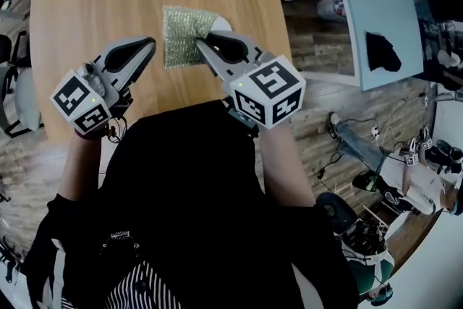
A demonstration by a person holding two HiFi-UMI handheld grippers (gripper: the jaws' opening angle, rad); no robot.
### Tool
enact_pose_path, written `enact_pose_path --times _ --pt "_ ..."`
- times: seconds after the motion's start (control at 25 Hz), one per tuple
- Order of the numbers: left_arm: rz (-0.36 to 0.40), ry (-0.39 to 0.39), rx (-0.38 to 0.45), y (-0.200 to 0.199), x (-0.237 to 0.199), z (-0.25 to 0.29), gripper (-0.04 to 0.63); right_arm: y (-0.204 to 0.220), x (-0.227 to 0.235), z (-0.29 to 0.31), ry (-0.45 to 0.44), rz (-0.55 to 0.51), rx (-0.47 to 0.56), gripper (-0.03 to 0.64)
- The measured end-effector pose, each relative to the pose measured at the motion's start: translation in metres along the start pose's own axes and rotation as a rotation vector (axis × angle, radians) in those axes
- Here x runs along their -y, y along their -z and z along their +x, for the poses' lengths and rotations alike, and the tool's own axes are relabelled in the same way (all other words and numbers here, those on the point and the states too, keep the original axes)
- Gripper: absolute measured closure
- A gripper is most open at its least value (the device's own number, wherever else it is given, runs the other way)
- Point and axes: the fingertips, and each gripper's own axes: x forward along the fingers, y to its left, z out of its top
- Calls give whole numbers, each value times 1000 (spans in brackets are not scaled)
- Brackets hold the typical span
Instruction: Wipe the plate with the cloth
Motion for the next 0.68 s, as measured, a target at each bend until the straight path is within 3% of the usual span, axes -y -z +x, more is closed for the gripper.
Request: enact_pose_path --times 0.24,0.4,0.68 --pt "81 29 41 -40 33 -39 597 -31 -54 -13 27 -66 58 574" --pt "114 68 71 -46 46 -50 597 -29 -74 -11 42 -90 63 574" --pt "116 97 119 -58 48 -67 597 -31 -94 7 45 -108 49 574"
